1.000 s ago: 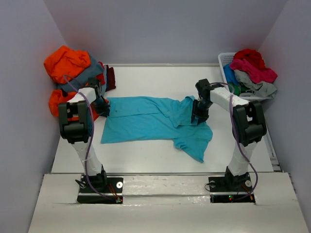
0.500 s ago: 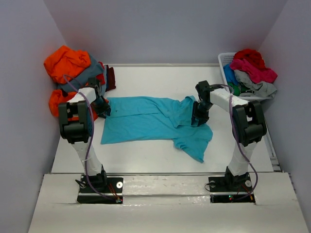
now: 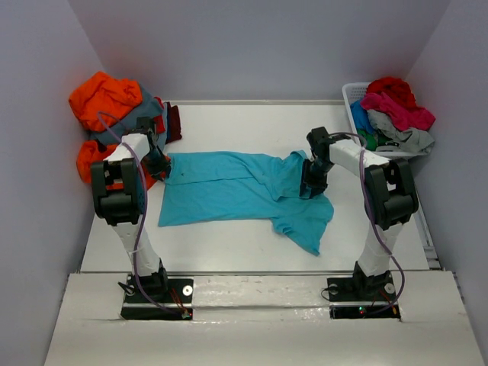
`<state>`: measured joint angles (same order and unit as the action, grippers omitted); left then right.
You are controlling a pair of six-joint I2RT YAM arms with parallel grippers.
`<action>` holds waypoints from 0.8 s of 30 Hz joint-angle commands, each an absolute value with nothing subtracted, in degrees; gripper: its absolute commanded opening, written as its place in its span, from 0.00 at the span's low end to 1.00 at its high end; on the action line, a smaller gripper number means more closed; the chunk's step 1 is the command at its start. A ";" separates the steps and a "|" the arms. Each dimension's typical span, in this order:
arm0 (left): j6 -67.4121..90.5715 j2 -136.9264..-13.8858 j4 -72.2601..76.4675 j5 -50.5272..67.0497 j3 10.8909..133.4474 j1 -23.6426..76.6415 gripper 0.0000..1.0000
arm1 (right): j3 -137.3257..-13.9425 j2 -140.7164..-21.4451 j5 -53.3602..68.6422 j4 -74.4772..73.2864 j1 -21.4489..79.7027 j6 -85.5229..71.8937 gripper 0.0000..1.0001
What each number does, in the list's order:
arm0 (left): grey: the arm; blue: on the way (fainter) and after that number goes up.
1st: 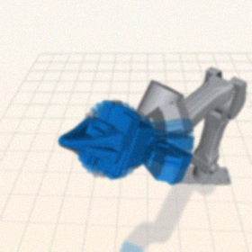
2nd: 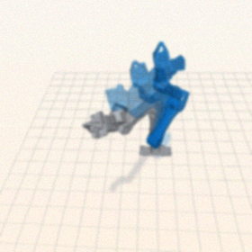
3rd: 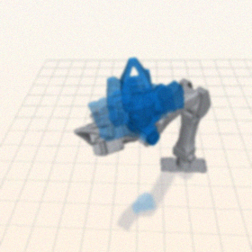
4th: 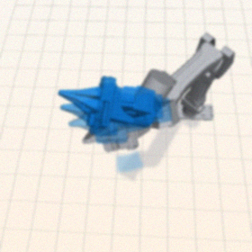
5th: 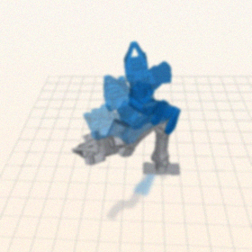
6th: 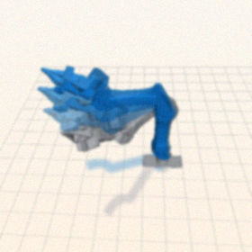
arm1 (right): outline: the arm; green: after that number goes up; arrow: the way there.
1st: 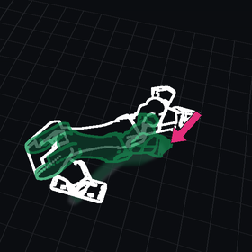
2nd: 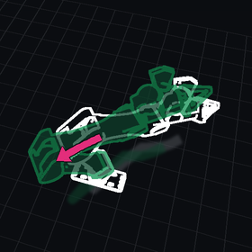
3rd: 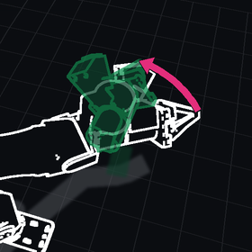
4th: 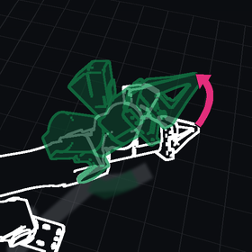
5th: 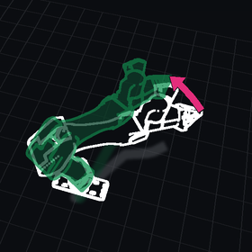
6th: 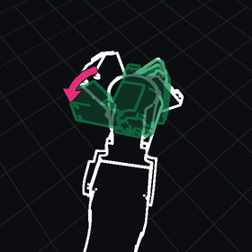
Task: Fold and stack the t-shirts
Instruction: Fold the flattened T-shirt at the center of the board.
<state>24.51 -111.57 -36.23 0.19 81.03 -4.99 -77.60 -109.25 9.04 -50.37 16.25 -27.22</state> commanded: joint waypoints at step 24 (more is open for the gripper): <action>22.33 -110.39 -36.56 4.13 80.16 -5.27 0.21 | -76.91 -109.69 9.58 -48.34 16.79 -27.60 0.43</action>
<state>23.44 -111.59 -36.42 2.81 81.03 -4.99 -76.99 -109.40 9.06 -49.82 16.25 -27.24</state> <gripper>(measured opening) 0.236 0.429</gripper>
